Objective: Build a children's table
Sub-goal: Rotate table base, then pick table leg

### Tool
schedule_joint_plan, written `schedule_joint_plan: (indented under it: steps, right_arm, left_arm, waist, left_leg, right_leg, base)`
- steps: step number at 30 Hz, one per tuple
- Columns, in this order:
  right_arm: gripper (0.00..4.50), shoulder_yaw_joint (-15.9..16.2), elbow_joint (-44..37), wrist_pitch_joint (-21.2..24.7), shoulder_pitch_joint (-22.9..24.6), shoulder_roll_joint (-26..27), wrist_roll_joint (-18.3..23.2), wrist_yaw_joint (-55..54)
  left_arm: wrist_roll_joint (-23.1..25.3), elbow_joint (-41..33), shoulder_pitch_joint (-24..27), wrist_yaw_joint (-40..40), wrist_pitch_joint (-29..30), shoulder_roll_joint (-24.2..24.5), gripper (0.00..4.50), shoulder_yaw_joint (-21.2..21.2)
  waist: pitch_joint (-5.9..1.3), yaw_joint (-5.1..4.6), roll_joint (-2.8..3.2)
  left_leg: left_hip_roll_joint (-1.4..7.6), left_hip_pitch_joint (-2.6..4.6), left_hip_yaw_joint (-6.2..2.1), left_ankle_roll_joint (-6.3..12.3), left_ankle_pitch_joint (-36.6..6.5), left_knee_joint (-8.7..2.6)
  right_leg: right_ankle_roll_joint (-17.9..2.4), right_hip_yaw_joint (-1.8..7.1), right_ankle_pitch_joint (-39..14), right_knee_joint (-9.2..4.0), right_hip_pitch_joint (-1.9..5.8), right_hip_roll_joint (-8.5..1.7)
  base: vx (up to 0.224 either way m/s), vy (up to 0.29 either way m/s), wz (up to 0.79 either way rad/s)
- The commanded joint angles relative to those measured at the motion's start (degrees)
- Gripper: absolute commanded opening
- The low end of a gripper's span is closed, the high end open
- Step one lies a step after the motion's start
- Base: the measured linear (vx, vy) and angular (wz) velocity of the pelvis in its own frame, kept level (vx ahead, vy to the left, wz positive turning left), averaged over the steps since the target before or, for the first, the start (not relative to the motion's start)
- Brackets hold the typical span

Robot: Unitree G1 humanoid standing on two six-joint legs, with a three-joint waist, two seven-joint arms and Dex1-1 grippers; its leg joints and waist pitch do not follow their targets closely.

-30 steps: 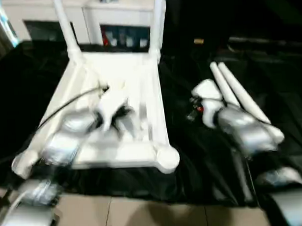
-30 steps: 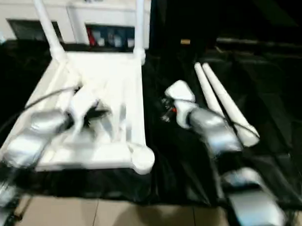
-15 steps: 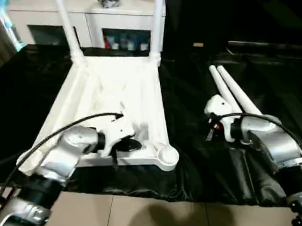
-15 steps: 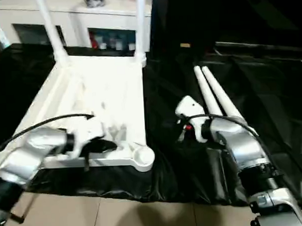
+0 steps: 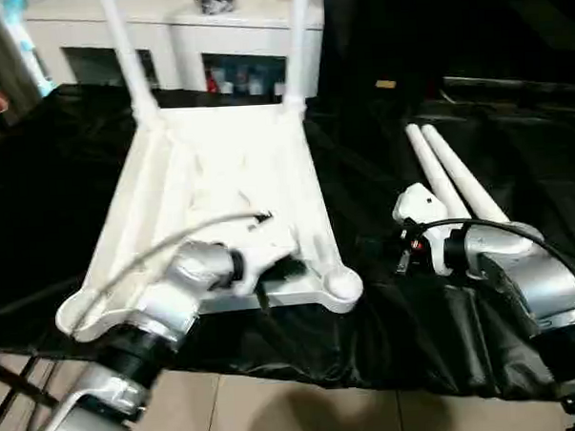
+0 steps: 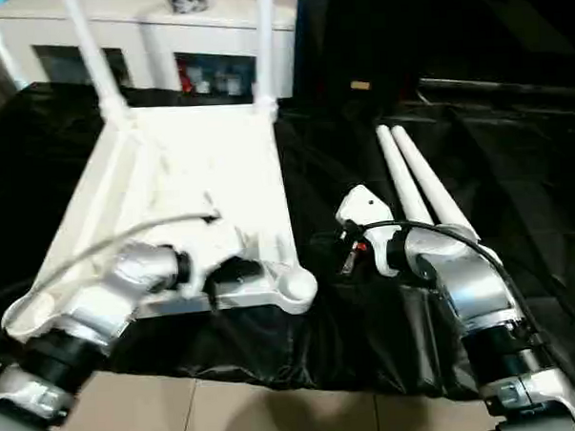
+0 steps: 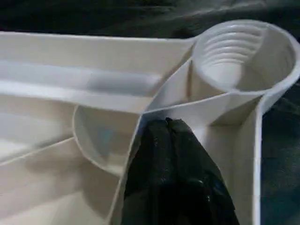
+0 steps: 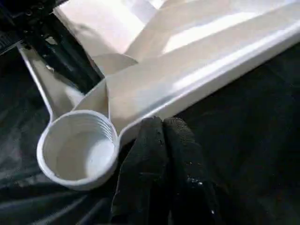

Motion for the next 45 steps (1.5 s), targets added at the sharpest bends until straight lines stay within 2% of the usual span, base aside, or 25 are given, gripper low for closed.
schedule_joint_plan:
  steps: [1,2,3,6,7,8,9,10,11,13,14,15,16,17,18,20,22,26,28,32,34,36,40,43,45]
  right_arm:
    - [0.10,-1.5,-2.0,1.3,0.5,-0.8,0.9,-0.8]
    - [0.10,-1.6,-2.1,1.4,0.5,-0.8,0.9,-0.9]
    - [0.10,-2.0,-2.2,2.0,0.4,-0.7,0.6,-2.3]
    - [0.00,-3.4,-1.5,3.7,-0.2,0.1,0.9,-4.7]
    - [0.41,-5.6,0.9,5.3,-2.0,1.8,1.1,-9.0]
    - [0.38,-6.7,2.4,5.8,-3.1,2.8,1.0,-11.6]
    - [0.42,-6.7,2.4,5.8,-3.1,2.8,1.0,-11.6]
    - [0.58,-7.5,3.6,6.5,-3.9,3.4,0.9,-13.4]
    - [0.75,-8.0,4.9,6.9,-4.7,4.0,0.6,-15.2]
    - [0.87,-9.2,8.2,7.8,-6.5,5.5,0.0,-19.3]
    - [0.91,-9.7,9.7,8.2,-7.4,6.2,-0.1,-21.1]
    - [0.91,-10.2,11.5,8.5,-8.3,6.8,-0.4,-23.2]
    - [1.18,-10.5,13.9,8.6,-9.6,7.4,-0.7,-25.1]
    - [1.27,-10.5,13.9,8.6,-9.6,7.4,-0.7,-25.1]
    - [1.32,-11.2,17.7,7.7,-11.5,8.0,-1.3,-27.7]
    - [1.35,-11.9,20.7,6.9,-13.0,8.2,-1.6,-29.9]
    - [1.68,-13.1,23.6,6.0,-14.7,8.4,-1.0,-31.2]
    - [1.93,-14.1,29.7,4.4,-18.0,8.0,-1.6,-34.0]
    - [2.19,-15.1,34.3,2.6,-20.5,7.6,-1.6,-36.5]
    - [2.45,-14.6,38.5,1.5,-22.7,6.2,-2.9,-38.5]
    - [2.70,-14.6,39.7,1.9,-23.4,5.6,-3.3,-39.6]
    - [2.79,-15.4,43.3,3.4,-25.4,4.4,-3.3,-40.1]
    - [3.07,-14.7,49.1,5.2,-28.0,2.1,-4.6,-40.5]
    - [3.43,-13.6,51.7,7.1,-29.3,1.4,-5.4,-39.0]
    - [3.54,-13.4,52.1,7.4,-29.5,1.3,-5.5,-38.8]
  left_arm:
    - [-1.1,-1.4,-0.9,0.7,-0.8,-1.0,0.00,1.6]
    - [-1.3,-1.7,-0.9,0.6,-0.8,-1.0,0.00,1.9]
    - [-2.3,-3.2,-0.6,0.6,-0.1,-1.2,0.00,3.2]
    - [-4.3,-6.4,0.2,1.0,2.1,-1.1,0.41,5.6]
    - [-6.5,-11.6,2.2,1.5,4.5,-0.2,0.44,8.1]
    - [-7.2,-14.1,3.3,1.8,5.3,0.4,0.52,9.0]
    - [-7.2,-14.1,3.3,1.8,5.3,0.4,0.66,9.0]
    - [-7.3,-15.6,4.1,2.8,5.8,0.5,0.78,9.7]
    - [-7.2,-16.9,4.9,4.2,6.1,0.3,0.78,10.6]
    - [-7.5,-18.7,6.5,8.2,7.4,-1.0,0.98,13.4]
    - [-5.7,-18.9,6.7,11.1,9.8,-1.4,1.12,14.0]
    - [-3.2,-18.7,6.5,14.2,12.7,-1.6,1.12,14.2]
    - [-1.7,-18.5,6.6,17.1,13.2,-2.0,1.28,14.7]
    - [-1.7,-18.5,6.6,17.1,13.2,-2.0,1.33,14.7]
    - [-0.8,-18.6,6.8,20.0,13.0,-2.4,1.44,15.1]
    - [-1.3,-18.9,6.7,21.9,13.8,-3.5,1.55,15.9]
    - [-1.9,-19.6,6.4,22.2,15.3,-4.2,1.79,16.1]
    - [-0.3,-20.9,5.5,23.6,17.2,-4.3,2.08,15.3]
    - [-3.0,-21.8,4.1,22.0,22.2,-5.2,2.33,16.1]
    - [-5.5,-22.4,3.7,17.9,21.9,-3.9,2.61,15.7]
    - [-6.0,-22.9,3.8,16.7,21.7,-3.4,2.88,15.3]
    - [-9.0,-25.6,4.6,12.2,23.2,-2.3,2.98,14.4]
    - [-10.2,-30.0,6.5,6.4,23.7,0.6,3.26,10.2]
    - [-9.5,-31.5,7.4,4.3,22.2,2.5,3.61,8.1]
    - [-9.5,-31.6,7.5,4.2,22.3,2.8,3.66,7.9]
  waist:
    - [-4.35,-0.11,0.13]
    - [-4.40,-0.10,0.07]
    - [-4.40,-0.13,-0.41]
    - [-4.37,-0.07,-0.19]
    - [-4.33,-0.21,-0.38]
    - [-4.35,-0.50,-0.64]
    - [-4.40,-0.66,-0.55]
    - [-4.25,-0.77,-0.38]
    - [-4.22,-1.00,-0.82]
    - [-4.19,-1.64,-0.97]
    - [-4.22,-1.73,-0.68]
    - [-4.19,-1.80,-0.70]
    - [-4.19,-1.95,-0.55]
    - [-4.24,-2.14,-0.58]
    - [-4.27,-2.03,-0.64]
    - [-4.41,-2.02,-0.86]
    - [-4.49,-1.85,-0.90]
    - [-4.56,-1.84,-0.90]
    - [-4.52,-1.77,-1.01]
    - [-4.51,-1.71,-1.23]
    - [-4.58,-1.73,-1.22]
    - [-4.72,-1.72,-1.09]
    - [-4.61,-1.76,-1.13]
    - [-4.42,-1.92,-1.32]
    - [-4.41,-2.03,-1.22]
  left_leg:
    - [1.08,0.72,-0.38,1.06,-14.5,-3.75]
    - [1.11,0.68,-0.39,1.17,-14.2,-3.73]
    - [1.15,0.65,-0.31,1.23,-13.8,-3.72]
    - [1.26,0.68,-0.31,1.12,-13.1,-3.71]
    - [1.22,0.67,-0.23,1.08,-13.2,-3.67]
    - [1.25,0.45,-0.32,1.03,-12.6,-3.72]
    - [1.22,0.33,-0.42,0.75,-12.2,-3.78]
    - [1.07,0.76,-0.11,0.91,-12.9,-3.57]
    - [1.07,0.64,-0.05,0.93,-12.8,-3.56]
    - [1.03,0.47,-0.07,0.52,-12.4,-3.54]
    - [1.02,0.57,-0.08,0.35,-12.5,-3.49]
    - [0.85,0.51,-0.06,0.56,-12.5,-3.48]
    - [0.90,0.61,-0.13,0.49,-12.9,-3.52]
    - [0.89,0.60,-0.16,0.33,-12.9,-3.49]
    - [0.78,0.64,-0.11,0.44,-13.1,-3.41]
    - [0.83,0.50,-0.07,0.37,-12.1,-3.38]
    - [0.80,0.40,0.00,0.76,-11.4,-3.33]
    - [0.81,0.26,0.04,1.10,-10.3,-3.23]
    - [0.67,0.36,0.19,1.03,-10.4,-3.12]
    - [0.58,0.19,0.22,1.06,-10.5,-3.08]
    - [0.53,0.16,0.29,1.14,-10.0,-3.02]
    - [0.53,0.17,0.20,1.23,-9.6,-3.00]
    - [0.66,-0.04,0.26,1.29,-9.7,-2.89]
    - [0.46,-0.30,0.40,1.35,-10.2,-2.84]
    - [0.51,-0.19,0.37,1.07,-10.8,-2.81]
  right_leg:
    - [-8.8,2.53,-18.5,-5.19,2.96,-3.93]
    - [-9.0,2.51,-18.3,-5.10,2.98,-3.96]
    - [-9.1,2.53,-18.1,-5.12,2.99,-3.95]
    - [-10.1,2.58,-17.5,-4.88,2.88,-4.06]
    - [-10.0,2.57,-17.5,-4.79,2.89,-3.98]
    - [-10.3,2.54,-17.7,-4.53,2.98,-4.20]
    - [-10.4,2.43,-17.8,-4.43,3.05,-4.20]
    - [-9.9,2.52,-18.8,-4.95,2.53,-3.83]
    - [-9.7,2.59,-18.8,-4.86,2.65,-3.78]
    - [-9.3,2.43,-19.9,-4.80,2.68,-3.82]
    - [-9.1,2.45,-20.2,-4.81,2.61,-3.80]
    - [-8.8,2.41,-20.4,-4.95,2.59,-3.66]
    - [-8.4,2.39,-20.4,-4.92,2.51,-3.54]
    - [-8.5,2.34,-20.2,-4.84,2.50,-3.52]
    - [-8.1,2.32,-20.6,-5.11,2.53,-3.59]
    - [-8.8,2.38,-18.7,-4.87,2.60,-3.66]
    - [-9.1,2.42,-17.0,-4.74,2.68,-3.60]
    - [-10.3,2.37,-14.6,-4.26,2.74,-3.65]
    - [-10.1,2.36,-15.7,-4.31,2.68,-3.75]
    - [-9.7,2.29,-16.0,-4.31,2.66,-3.65]
    - [-9.5,2.31,-15.1,-4.21,2.71,-3.51]
    - [-9.9,2.25,-14.5,-3.88,2.77,-3.63]
    - [-11.0,2.27,-13.4,-3.68,2.72,-3.57]
    - [-10.3,2.27,-14.8,-3.87,2.75,-3.45]
    - [-9.9,2.23,-16.1,-4.03,2.70,-3.48]
  base:
    - [0.000,0.000,0.00]
    - [0.000,0.000,0.00]
    - [0.000,0.000,0.00]
    - [0.000,0.000,0.00]
    - [0.000,0.000,0.00]
    - [0.000,0.000,0.00]
    - [0.000,0.000,0.00]
    - [0.000,0.000,0.00]
    - [0.000,0.000,0.00]
    - [0.000,0.000,0.00]
    - [0.000,0.000,0.00]
    - [0.000,0.000,0.00]
    - [0.000,0.000,0.00]
    - [0.000,0.000,0.00]
    - [0.000,0.000,0.00]
    - [0.000,0.000,0.00]
    - [0.000,0.000,0.00]
    - [0.000,0.000,0.00]
    - [0.000,0.000,0.00]
    - [0.000,0.000,0.00]
    - [0.000,0.000,0.00]
    - [0.000,0.000,0.00]
    - [0.000,0.000,0.00]
    - [0.000,0.000,0.00]
    - [0.000,0.000,0.00]
